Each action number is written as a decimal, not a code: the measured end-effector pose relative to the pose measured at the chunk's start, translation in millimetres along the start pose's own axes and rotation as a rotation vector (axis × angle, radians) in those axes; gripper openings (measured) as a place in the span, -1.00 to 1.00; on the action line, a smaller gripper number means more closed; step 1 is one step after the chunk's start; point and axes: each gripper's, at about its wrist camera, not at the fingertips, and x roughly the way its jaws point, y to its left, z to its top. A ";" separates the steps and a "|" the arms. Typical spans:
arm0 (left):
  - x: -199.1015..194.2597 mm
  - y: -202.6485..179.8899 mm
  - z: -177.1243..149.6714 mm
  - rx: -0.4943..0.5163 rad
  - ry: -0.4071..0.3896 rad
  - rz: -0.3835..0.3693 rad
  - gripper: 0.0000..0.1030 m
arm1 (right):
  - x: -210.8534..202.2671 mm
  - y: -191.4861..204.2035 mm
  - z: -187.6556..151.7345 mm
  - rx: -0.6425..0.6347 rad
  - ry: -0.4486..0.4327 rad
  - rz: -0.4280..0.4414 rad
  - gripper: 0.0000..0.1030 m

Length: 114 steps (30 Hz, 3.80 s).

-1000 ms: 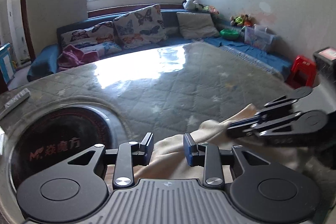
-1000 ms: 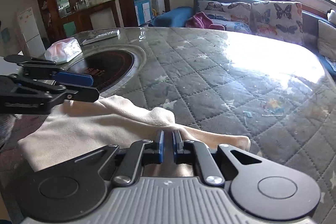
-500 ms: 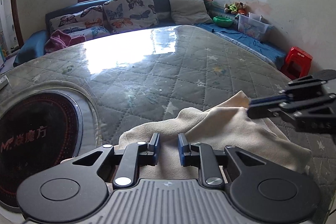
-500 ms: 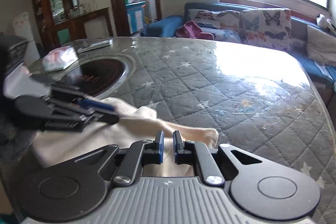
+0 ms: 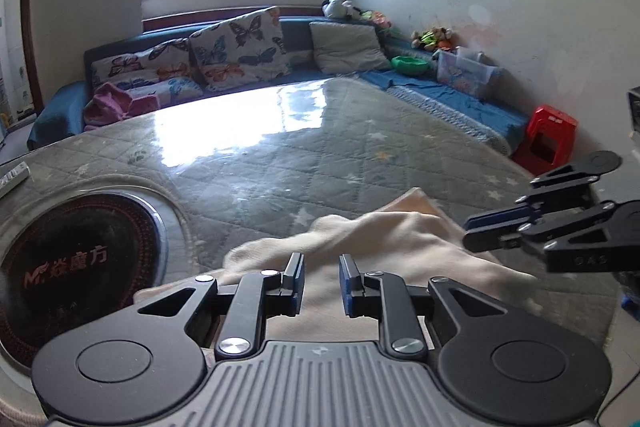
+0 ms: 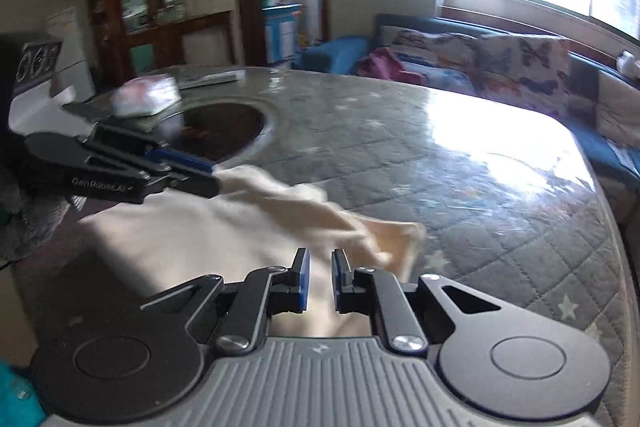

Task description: Fold clothes

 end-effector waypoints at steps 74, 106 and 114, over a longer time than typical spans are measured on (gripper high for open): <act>-31.5 77.8 -51.5 -0.268 0.068 0.235 -0.42 | 33.8 56.9 36.6 -0.211 0.026 0.145 -0.61; -70.5 85.5 -57.8 -0.377 0.057 0.262 0.22 | 52.6 161.1 27.9 -0.512 0.058 0.338 -0.44; -77.7 104.0 -62.4 -0.561 0.035 0.240 0.37 | 69.2 186.3 25.6 -0.602 0.064 0.328 -0.33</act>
